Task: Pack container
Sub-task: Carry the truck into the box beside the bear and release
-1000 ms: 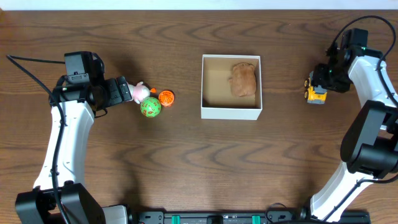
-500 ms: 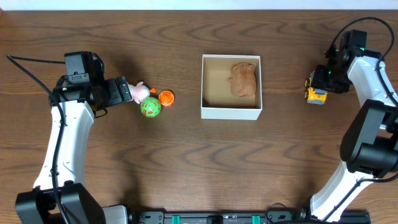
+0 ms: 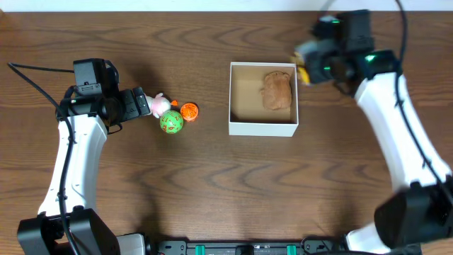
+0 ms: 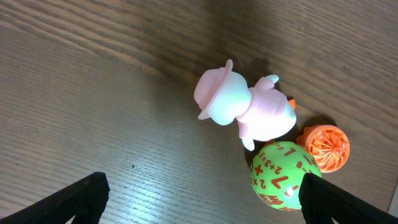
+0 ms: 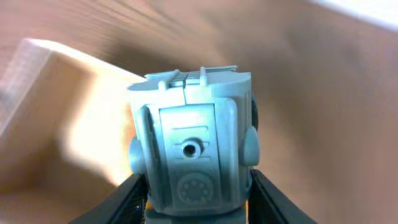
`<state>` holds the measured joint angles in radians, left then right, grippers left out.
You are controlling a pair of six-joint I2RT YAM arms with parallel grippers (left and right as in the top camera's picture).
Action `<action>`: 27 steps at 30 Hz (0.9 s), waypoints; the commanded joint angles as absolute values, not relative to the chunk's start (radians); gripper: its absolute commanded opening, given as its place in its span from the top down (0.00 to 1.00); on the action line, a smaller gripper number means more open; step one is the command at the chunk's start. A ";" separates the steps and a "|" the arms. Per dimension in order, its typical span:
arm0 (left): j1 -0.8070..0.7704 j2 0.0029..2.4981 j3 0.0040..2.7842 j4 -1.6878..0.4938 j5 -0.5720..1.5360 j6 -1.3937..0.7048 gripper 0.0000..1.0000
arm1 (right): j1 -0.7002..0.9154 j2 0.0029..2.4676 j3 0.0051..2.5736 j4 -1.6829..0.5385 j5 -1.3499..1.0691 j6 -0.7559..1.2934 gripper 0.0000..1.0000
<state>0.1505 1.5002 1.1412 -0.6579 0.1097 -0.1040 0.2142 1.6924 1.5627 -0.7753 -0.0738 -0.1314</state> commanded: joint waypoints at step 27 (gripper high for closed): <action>0.155 1.502 1.163 -0.662 0.120 -0.095 0.02 | 0.419 2.024 1.570 -0.557 -0.167 -0.973 0.70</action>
